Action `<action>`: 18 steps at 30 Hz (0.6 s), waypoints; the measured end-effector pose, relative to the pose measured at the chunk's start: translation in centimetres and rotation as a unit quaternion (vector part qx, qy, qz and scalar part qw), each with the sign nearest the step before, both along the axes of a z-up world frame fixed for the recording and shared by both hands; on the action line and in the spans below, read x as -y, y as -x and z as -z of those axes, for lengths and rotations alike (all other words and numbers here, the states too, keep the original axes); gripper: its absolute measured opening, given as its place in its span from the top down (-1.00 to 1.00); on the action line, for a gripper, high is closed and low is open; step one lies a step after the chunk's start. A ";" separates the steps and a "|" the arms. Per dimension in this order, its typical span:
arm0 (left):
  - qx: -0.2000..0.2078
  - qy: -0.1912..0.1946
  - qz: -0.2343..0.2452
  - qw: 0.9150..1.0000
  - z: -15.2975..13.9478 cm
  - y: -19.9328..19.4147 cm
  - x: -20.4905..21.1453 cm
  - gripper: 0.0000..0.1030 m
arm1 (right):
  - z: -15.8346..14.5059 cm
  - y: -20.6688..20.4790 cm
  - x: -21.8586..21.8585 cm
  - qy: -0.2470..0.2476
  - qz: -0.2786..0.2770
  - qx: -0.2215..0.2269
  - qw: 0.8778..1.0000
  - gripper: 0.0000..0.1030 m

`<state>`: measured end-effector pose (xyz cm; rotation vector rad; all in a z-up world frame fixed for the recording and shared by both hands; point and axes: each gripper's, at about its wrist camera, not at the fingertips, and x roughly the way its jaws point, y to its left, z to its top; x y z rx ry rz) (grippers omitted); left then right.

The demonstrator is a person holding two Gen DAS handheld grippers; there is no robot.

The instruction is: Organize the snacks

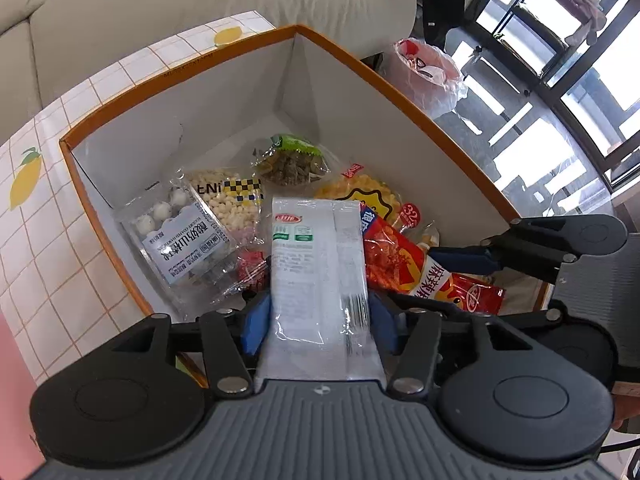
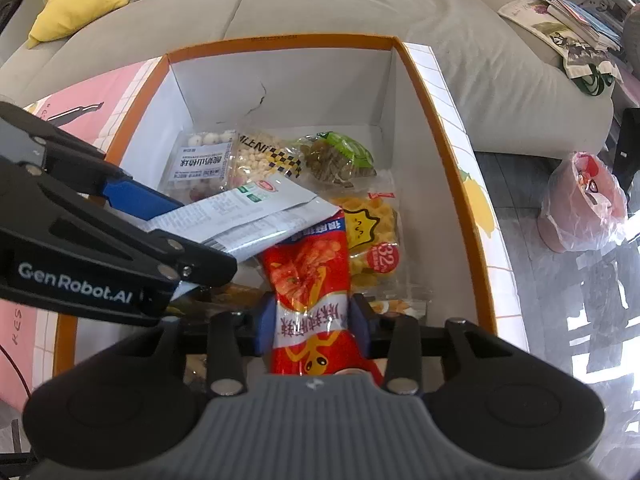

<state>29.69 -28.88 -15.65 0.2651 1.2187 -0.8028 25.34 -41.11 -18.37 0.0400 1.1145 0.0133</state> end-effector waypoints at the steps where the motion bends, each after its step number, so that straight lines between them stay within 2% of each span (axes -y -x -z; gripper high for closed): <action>1: -0.001 0.001 -0.001 1.000 -0.1 -0.1 -0.1 -0.36 | -0.1 0.0 0.0 -0.001 -0.001 -0.001 1.000 0.15; 4: 0.005 0.002 -0.012 1.000 -0.8 -0.3 -0.4 -0.44 | -0.8 0.0 -0.1 0.002 -0.006 0.001 1.000 -0.08; 7: 0.010 0.011 -0.018 1.000 -2.2 -0.1 -1.1 -0.45 | -1.6 0.0 -0.2 0.006 -0.005 0.004 1.000 -0.14; 12: 0.036 0.024 -0.020 0.999 -5.3 0.9 -2.8 -0.45 | -3.8 0.7 0.0 -0.019 0.015 0.017 1.000 -0.27; 15: 0.061 0.033 -0.023 0.997 -7.8 2.0 -4.0 -0.45 | -5.7 1.4 -0.6 -0.013 0.022 0.036 0.999 -0.27; 18: 0.099 0.049 -0.026 0.994 -10.7 3.5 -5.9 -0.45 | -8.3 2.9 -1.7 0.004 0.030 0.074 0.997 -0.44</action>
